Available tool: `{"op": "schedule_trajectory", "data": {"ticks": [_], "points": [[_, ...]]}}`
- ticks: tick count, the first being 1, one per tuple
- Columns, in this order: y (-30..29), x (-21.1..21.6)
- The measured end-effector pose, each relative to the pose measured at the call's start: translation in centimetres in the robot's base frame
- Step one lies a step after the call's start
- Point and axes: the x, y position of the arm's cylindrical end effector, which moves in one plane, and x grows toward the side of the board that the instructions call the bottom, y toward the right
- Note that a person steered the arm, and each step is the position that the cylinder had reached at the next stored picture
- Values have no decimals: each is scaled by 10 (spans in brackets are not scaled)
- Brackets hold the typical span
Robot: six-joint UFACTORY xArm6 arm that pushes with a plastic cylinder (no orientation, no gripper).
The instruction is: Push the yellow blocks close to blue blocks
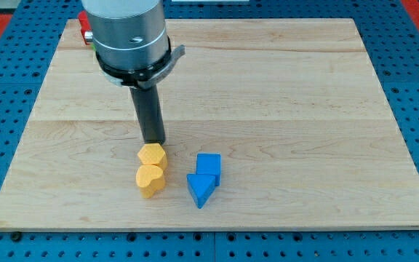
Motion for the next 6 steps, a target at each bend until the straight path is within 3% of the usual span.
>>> {"op": "schedule_trajectory", "data": {"ticks": [1, 3, 5, 6], "points": [[-69, 5], [7, 43], [-33, 52], [-18, 84]]}}
